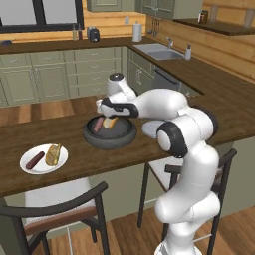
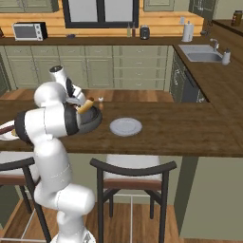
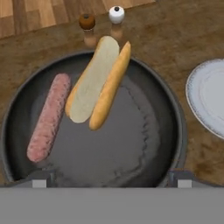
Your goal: Place one bun and one sausage from the bowl on each plate.
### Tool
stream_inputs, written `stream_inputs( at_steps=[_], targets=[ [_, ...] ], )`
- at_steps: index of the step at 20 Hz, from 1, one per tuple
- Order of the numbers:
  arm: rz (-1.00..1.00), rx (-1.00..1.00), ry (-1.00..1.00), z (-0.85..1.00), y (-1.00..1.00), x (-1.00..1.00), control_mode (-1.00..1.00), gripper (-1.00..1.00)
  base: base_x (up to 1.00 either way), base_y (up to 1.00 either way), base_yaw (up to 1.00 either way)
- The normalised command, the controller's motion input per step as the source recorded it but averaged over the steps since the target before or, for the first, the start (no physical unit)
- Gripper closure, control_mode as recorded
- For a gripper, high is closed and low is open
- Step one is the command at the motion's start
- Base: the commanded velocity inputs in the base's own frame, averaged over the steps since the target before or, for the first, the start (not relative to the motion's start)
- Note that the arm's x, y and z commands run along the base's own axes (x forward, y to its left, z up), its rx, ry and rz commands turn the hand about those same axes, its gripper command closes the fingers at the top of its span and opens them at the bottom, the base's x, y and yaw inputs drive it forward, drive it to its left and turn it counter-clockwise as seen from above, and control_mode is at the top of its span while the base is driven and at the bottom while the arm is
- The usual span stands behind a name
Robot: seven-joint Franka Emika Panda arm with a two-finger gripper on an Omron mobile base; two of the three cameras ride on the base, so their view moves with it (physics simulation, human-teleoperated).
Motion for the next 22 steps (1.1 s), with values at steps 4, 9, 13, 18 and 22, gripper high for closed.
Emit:
stream_inputs(
  at_steps=[4,9,13,18,22],
  targets=[
    [0.00,-0.01,0.09,0.00,0.11,0.85,-1.00,-1.00,0.00,0.00,0.00],
    [0.00,-0.08,0.02,-0.41,0.00,0.55,-1.00,-1.00,0.00,0.00,0.00],
    [0.00,-0.07,0.00,-0.27,0.08,0.63,-1.00,-1.00,0.00,0.00,0.00],
    [0.00,-0.05,0.00,-0.47,0.02,0.46,-1.00,-1.00,0.00,0.00,0.00],
    [0.00,0.00,0.00,-0.31,0.02,0.48,-1.00,-1.00,0.00,0.00,0.00]
  ],
)
